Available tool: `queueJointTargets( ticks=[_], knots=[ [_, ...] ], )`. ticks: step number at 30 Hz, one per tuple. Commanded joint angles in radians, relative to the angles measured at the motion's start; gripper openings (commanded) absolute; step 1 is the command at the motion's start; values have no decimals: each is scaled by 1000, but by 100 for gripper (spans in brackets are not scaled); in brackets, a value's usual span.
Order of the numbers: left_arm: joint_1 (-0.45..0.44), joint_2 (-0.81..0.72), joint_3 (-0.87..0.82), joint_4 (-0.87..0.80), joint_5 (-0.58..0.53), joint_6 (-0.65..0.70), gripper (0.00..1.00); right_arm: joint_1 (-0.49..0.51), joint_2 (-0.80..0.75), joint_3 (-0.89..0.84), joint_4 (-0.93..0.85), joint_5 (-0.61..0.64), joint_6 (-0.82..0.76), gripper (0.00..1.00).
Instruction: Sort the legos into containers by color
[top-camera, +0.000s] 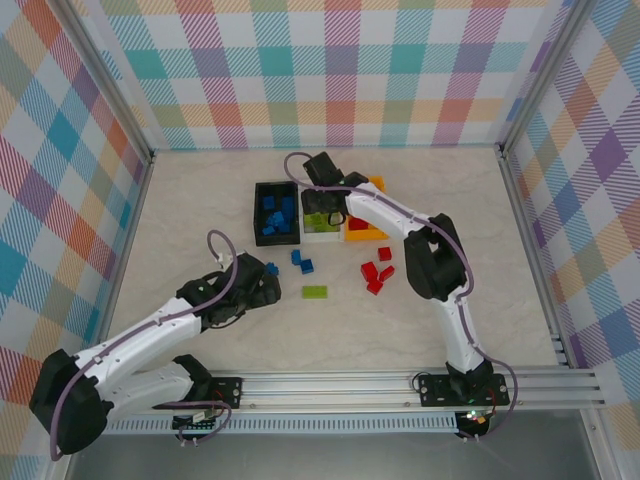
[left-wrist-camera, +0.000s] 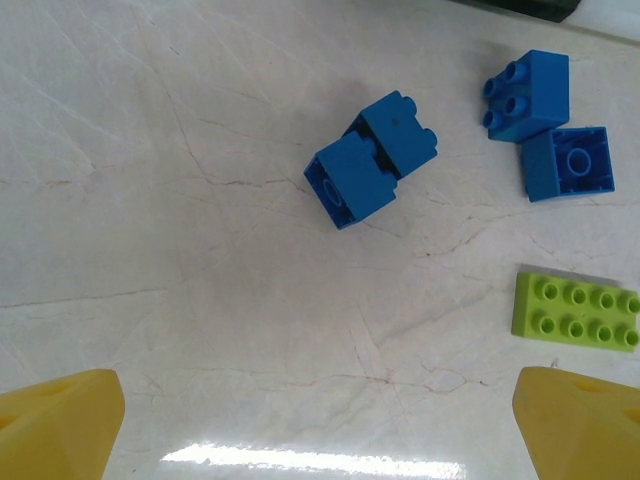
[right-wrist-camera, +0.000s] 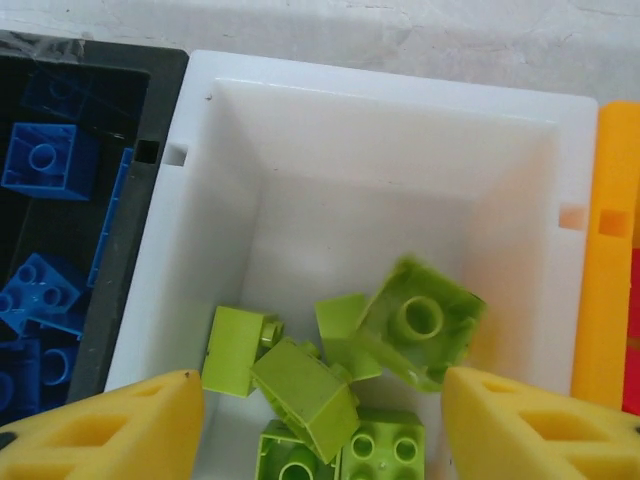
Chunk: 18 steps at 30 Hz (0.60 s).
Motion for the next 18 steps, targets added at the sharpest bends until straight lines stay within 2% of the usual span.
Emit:
queueJointTargets(
  ticks=[1, 6, 10, 18],
  knots=[
    [32, 46, 26, 46, 36, 31, 98, 8, -118, -24, 10, -25, 4, 65],
    [83, 160, 51, 93, 76, 80, 96, 21, -298, -215, 91, -56, 4, 66],
    [113, 282, 89, 113, 64, 107, 94, 24, -393, -337, 127, -55, 14, 66],
    [125, 496, 171, 173, 47, 146, 94, 21, -468, -446, 159, -22, 24, 66]
  ],
)
